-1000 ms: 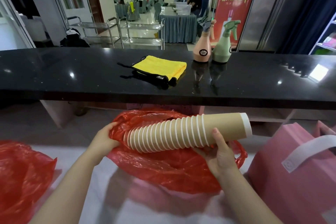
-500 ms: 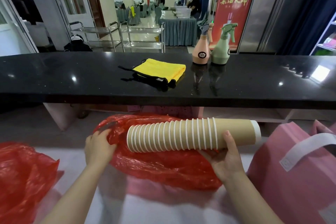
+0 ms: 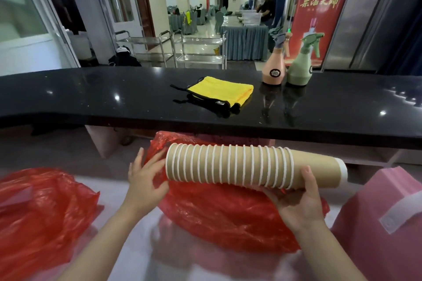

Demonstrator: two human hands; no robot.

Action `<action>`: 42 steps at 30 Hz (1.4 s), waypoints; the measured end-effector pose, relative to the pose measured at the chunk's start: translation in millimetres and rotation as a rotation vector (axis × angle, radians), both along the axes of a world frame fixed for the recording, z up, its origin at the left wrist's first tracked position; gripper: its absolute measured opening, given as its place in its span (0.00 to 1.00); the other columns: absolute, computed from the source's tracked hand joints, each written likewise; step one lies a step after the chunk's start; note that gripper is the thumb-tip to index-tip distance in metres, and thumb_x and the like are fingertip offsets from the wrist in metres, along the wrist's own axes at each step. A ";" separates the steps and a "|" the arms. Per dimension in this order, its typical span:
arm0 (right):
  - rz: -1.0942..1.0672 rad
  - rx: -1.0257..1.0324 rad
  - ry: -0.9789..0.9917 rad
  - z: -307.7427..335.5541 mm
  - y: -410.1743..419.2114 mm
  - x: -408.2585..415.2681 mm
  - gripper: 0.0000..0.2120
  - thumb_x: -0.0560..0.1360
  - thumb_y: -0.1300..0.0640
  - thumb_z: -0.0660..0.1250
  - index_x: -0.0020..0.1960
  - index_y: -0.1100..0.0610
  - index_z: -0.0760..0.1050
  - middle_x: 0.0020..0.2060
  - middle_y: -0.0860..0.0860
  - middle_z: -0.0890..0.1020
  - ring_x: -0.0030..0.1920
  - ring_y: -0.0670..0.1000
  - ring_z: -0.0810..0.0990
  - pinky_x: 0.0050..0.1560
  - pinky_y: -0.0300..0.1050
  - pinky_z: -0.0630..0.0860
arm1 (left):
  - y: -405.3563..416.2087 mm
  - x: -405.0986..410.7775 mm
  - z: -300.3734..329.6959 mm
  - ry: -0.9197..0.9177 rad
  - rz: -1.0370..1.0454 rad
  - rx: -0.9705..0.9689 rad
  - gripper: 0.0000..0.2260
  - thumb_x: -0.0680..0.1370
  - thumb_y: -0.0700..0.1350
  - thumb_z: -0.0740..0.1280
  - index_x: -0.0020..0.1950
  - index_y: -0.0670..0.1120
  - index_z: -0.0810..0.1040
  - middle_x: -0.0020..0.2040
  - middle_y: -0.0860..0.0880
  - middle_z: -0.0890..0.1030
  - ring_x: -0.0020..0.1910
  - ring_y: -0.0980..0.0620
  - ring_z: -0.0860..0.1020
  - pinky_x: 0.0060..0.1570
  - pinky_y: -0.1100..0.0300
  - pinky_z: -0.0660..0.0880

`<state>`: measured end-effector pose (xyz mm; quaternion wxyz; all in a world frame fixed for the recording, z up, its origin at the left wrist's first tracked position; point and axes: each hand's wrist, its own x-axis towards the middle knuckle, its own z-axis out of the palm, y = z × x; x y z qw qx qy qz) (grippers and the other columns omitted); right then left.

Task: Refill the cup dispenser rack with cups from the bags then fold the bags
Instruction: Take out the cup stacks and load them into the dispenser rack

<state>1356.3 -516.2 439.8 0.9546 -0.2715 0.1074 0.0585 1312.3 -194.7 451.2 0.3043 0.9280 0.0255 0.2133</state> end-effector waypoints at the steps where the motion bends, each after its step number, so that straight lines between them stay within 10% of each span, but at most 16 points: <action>1: 0.011 0.010 -0.003 1.9 3.3 0.2 0.31 0.67 0.47 0.71 0.67 0.52 0.69 0.59 0.57 0.79 0.56 0.60 0.80 0.50 0.69 0.78 | 0.5 -4.8 4.8 0.000 0.018 -0.092 0.19 0.73 0.47 0.66 0.63 0.61 0.72 0.69 0.64 0.64 0.77 0.48 0.46 0.71 0.36 0.42; 6: 0.109 0.038 -0.006 11.9 26.8 1.9 0.25 0.67 0.47 0.70 0.61 0.53 0.73 0.53 0.56 0.83 0.53 0.59 0.82 0.44 0.66 0.80 | 8.3 -34.7 21.8 -0.063 0.166 -0.266 0.09 0.73 0.54 0.65 0.52 0.60 0.79 0.63 0.67 0.70 0.75 0.56 0.50 0.72 0.37 0.48; 10: 0.251 0.055 -0.021 18.5 51.4 6.1 0.24 0.68 0.46 0.69 0.61 0.53 0.74 0.52 0.56 0.84 0.54 0.59 0.82 0.48 0.68 0.78 | 13.8 -65.5 25.5 -0.163 0.259 -0.485 0.14 0.77 0.40 0.67 0.50 0.61 0.79 0.58 0.71 0.72 0.73 0.57 0.62 0.68 0.41 0.64; 15: 0.430 0.063 -0.028 19.4 96.9 5.1 0.26 0.69 0.48 0.69 0.65 0.54 0.71 0.56 0.57 0.83 0.55 0.60 0.82 0.50 0.67 0.78 | 23.7 -102.5 29.0 -0.275 0.366 -0.750 0.13 0.79 0.33 0.61 0.59 0.46 0.78 0.54 0.44 0.82 0.51 0.51 0.81 0.51 0.52 0.79; 27: 0.867 -0.031 -0.241 53.3 215.1 -112.8 0.25 0.72 0.49 0.64 0.68 0.54 0.70 0.61 0.58 0.79 0.59 0.58 0.80 0.51 0.60 0.80 | 69.5 -296.0 35.1 -0.387 0.783 -0.692 0.21 0.76 0.30 0.62 0.65 0.49 0.73 0.57 0.47 0.82 0.57 0.48 0.80 0.56 0.53 0.76; 42: 1.305 0.160 -0.210 100.2 298.0 -457.1 0.34 0.66 0.47 0.71 0.70 0.51 0.67 0.63 0.55 0.77 0.57 0.58 0.81 0.50 0.62 0.80 | 43.0 -677.7 103.8 -0.804 1.242 -0.602 0.22 0.74 0.28 0.58 0.65 0.45 0.69 0.58 0.45 0.80 0.55 0.48 0.79 0.50 0.54 0.75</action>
